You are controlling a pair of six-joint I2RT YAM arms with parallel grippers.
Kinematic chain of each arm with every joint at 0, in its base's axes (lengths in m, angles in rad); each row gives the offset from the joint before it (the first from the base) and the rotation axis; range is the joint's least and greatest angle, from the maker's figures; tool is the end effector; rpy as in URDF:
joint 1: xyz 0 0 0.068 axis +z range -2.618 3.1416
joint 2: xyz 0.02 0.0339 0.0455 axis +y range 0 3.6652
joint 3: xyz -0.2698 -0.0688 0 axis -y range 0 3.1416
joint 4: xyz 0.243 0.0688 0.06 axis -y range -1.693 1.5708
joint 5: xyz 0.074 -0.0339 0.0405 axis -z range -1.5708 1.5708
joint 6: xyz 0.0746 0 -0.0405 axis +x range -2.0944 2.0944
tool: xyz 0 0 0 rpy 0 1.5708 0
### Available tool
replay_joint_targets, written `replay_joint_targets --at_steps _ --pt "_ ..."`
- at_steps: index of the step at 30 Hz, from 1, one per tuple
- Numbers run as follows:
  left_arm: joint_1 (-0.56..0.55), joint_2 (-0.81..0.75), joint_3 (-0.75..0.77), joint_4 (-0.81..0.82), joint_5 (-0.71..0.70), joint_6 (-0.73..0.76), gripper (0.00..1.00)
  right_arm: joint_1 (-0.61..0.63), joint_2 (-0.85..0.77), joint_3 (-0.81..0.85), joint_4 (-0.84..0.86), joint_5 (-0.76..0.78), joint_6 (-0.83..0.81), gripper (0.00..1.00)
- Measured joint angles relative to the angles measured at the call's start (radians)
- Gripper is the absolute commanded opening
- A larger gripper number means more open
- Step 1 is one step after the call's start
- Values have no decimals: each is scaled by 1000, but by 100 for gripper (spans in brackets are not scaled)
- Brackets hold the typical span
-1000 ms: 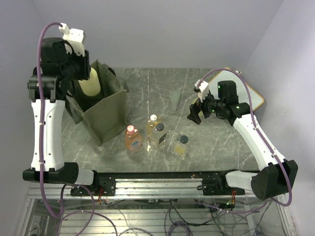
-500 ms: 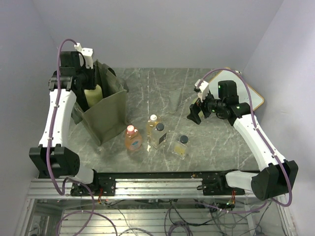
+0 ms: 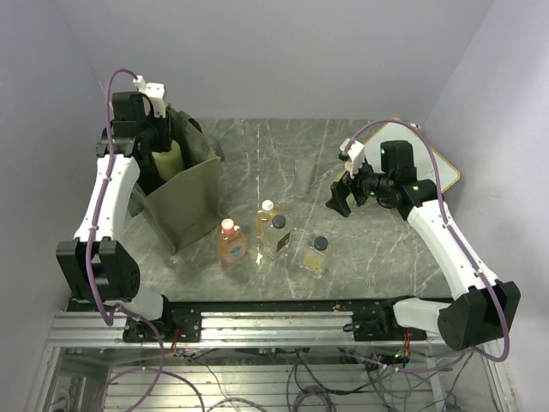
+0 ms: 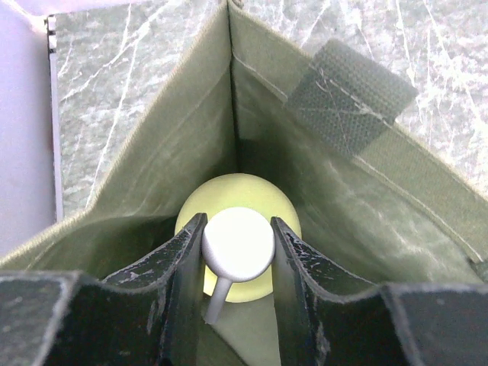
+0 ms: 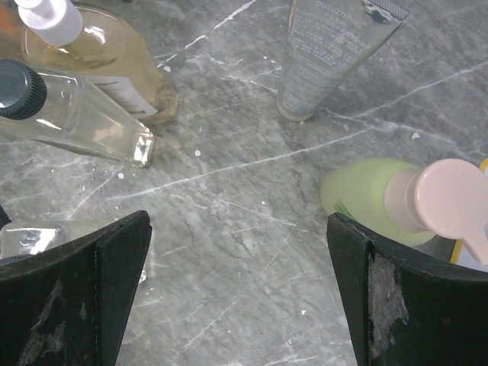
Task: Place the personal care products into the canvas bag
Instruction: Place the care product in the canvas bag.
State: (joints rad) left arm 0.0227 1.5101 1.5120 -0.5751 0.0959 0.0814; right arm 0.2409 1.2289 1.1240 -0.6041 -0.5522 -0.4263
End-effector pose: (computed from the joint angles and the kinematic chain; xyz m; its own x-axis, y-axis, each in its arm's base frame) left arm 0.3711 0.0013 0.3629 -0.5357 0.0688 -0.8416 0.1017 0.9947 0.0166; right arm 0.2644 0.1052 0.3124 -0.3318 -0.4440 -0.8323 -0.7984 0.6021 -0.0029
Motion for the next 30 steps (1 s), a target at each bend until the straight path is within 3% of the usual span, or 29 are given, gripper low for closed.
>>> replay_joint_targets --at_steps 17,30 --pt "10 42 -140 184 14 -41 7 0 -17 0 0 2 0 100" --pt "13 77 -181 226 55 -3 7 0 -32 -6 0 2 0 100"
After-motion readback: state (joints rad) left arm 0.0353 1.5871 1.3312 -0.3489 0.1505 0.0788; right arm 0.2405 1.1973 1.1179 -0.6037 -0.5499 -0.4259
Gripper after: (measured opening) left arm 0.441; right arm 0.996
